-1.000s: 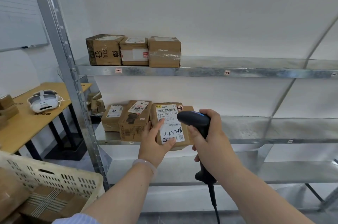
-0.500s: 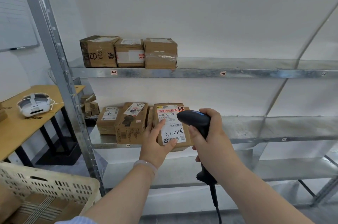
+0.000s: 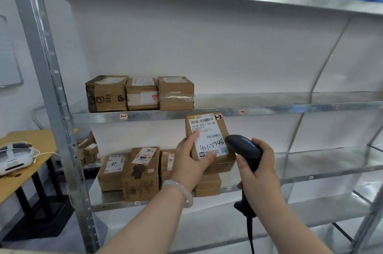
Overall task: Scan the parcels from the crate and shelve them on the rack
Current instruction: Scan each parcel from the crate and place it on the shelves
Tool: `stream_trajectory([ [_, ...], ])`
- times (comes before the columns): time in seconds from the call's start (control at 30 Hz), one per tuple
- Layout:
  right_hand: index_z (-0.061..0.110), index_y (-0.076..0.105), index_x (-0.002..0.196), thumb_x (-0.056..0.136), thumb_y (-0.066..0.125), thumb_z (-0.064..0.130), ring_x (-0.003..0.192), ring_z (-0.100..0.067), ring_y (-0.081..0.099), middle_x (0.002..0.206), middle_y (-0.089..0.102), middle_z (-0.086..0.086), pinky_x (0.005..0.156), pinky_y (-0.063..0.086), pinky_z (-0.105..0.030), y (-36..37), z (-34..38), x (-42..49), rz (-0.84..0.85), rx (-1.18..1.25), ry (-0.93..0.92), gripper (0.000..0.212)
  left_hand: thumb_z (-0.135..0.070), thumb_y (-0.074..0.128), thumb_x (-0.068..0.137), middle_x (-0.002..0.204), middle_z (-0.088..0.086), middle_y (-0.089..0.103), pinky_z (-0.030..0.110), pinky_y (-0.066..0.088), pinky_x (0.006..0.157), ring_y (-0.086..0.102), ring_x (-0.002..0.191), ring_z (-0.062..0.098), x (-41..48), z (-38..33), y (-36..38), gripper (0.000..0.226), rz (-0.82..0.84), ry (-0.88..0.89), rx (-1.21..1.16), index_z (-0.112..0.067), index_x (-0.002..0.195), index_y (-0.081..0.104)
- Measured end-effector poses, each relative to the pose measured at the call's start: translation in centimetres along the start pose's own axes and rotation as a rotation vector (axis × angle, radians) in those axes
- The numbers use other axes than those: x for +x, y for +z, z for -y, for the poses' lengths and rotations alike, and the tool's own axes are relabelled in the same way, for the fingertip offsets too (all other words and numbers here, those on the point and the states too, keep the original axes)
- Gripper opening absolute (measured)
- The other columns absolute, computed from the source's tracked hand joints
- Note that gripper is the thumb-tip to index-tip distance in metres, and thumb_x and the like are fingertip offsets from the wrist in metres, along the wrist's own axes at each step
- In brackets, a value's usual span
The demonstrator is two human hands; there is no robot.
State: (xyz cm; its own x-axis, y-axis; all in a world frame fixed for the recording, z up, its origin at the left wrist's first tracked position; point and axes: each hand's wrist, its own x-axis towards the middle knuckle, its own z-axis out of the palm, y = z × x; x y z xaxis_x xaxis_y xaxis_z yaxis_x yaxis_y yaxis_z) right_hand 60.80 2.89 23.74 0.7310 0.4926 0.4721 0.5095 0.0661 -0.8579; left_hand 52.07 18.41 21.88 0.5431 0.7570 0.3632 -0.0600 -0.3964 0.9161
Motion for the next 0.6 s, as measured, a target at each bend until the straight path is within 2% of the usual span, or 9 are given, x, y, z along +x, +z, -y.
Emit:
stream_trajectory([
  [0.1, 0.055, 0.035, 0.117, 0.095, 0.062, 0.026, 0.056, -0.01, 0.064, 0.101, 0.059, 0.017, 0.047, 0.049, -0.018, 0.4, 0.7, 1.0, -0.079, 0.037, -0.039, 0.045, -0.029, 0.077, 0.086, 0.145, -0.006, 0.04, 0.016, 0.054, 0.085, 0.048, 0.128, 0.012, 1.9, -2.2, -0.1, 0.069, 0.033, 0.06, 0.011, -0.05, 0.139, 0.038],
  [0.2, 0.051, 0.037, 0.122, 0.094, 0.063, 0.025, 0.053, -0.01, 0.062, 0.102, 0.06, 0.013, 0.047, 0.048, -0.016, 0.1, 1.2, 2.5, -0.155, 0.072, -0.073, 0.046, -0.033, 0.077, 0.086, 0.145, -0.005, 0.042, 0.013, 0.053, 0.084, 0.049, 0.127, 0.012, 3.9, -4.4, 0.0, 0.073, 0.101, 0.086, 0.016, -0.046, 0.144, 0.037],
  [0.3, 0.053, 0.035, 0.12, 0.095, 0.062, 0.026, 0.052, -0.009, 0.062, 0.099, 0.062, 0.012, 0.046, 0.047, -0.014, -0.5, 1.9, 4.6, -0.165, 0.07, -0.119, 0.046, -0.033, 0.081, 0.082, 0.147, -0.004, 0.039, 0.028, 0.049, 0.103, 0.048, 0.127, 0.013, 6.1, -6.3, 0.2, 0.082, 0.164, 0.075, 0.032, -0.044, 0.148, 0.033],
  [0.33, 0.054, 0.035, 0.119, 0.095, 0.061, 0.026, 0.052, -0.009, 0.062, 0.098, 0.062, 0.012, 0.046, 0.046, -0.013, -0.6, 2.1, 5.5, -0.159, 0.07, -0.13, 0.045, -0.033, 0.082, 0.08, 0.146, -0.006, 0.033, 0.026, 0.045, 0.105, 0.046, 0.125, 0.012, 6.9, -6.8, 0.3, 0.086, 0.173, 0.065, 0.052, -0.045, 0.149, 0.031],
  [0.43, 0.049, 0.035, 0.123, 0.095, 0.06, 0.028, 0.057, -0.009, 0.063, 0.098, 0.064, 0.008, 0.046, 0.046, -0.012, -0.6, 2.0, 8.6, -0.142, 0.087, -0.146, 0.043, -0.029, 0.084, 0.078, 0.131, -0.011, 0.016, 0.014, 0.037, 0.092, 0.039, 0.112, 0.011, 9.5, -7.7, 0.8, 0.094, 0.177, 0.027, 0.139, -0.047, 0.15, 0.025],
  [0.5, 0.049, 0.035, 0.125, 0.096, 0.06, 0.028, 0.063, -0.014, 0.065, 0.103, 0.064, 0.008, 0.048, 0.047, -0.013, -0.4, 1.8, 10.7, -0.125, 0.103, -0.165, 0.043, -0.028, 0.082, 0.079, 0.133, -0.008, 0.019, 0.002, 0.04, 0.075, 0.041, 0.105, 0.009, 11.1, -7.8, 1.2, 0.091, 0.139, 0.035, 0.165, -0.044, 0.15, 0.028],
  [0.53, 0.049, 0.035, 0.124, 0.096, 0.06, 0.028, 0.065, -0.017, 0.065, 0.104, 0.064, 0.01, 0.048, 0.047, -0.014, -0.3, 1.6, 11.7, -0.113, 0.106, -0.175, 0.044, -0.028, 0.081, 0.08, 0.137, -0.005, 0.023, 0.0, 0.042, 0.065, 0.043, 0.103, 0.008, 11.9, -7.7, 1.5, 0.087, 0.11, 0.043, 0.175, -0.042, 0.15, 0.031],
  [0.6, 0.052, 0.034, 0.124, 0.096, 0.059, 0.028, 0.067, -0.017, 0.065, 0.104, 0.064, 0.011, 0.05, 0.047, -0.015, 0.0, 1.2, 13.7, -0.072, 0.11, -0.177, 0.044, -0.03, 0.079, 0.083, 0.144, 0.0, 0.029, 0.002, 0.045, 0.059, 0.047, 0.108, 0.012, 13.1, -7.4, 2.1, 0.082, 0.052, 0.051, 0.202, -0.038, 0.15, 0.034],
])
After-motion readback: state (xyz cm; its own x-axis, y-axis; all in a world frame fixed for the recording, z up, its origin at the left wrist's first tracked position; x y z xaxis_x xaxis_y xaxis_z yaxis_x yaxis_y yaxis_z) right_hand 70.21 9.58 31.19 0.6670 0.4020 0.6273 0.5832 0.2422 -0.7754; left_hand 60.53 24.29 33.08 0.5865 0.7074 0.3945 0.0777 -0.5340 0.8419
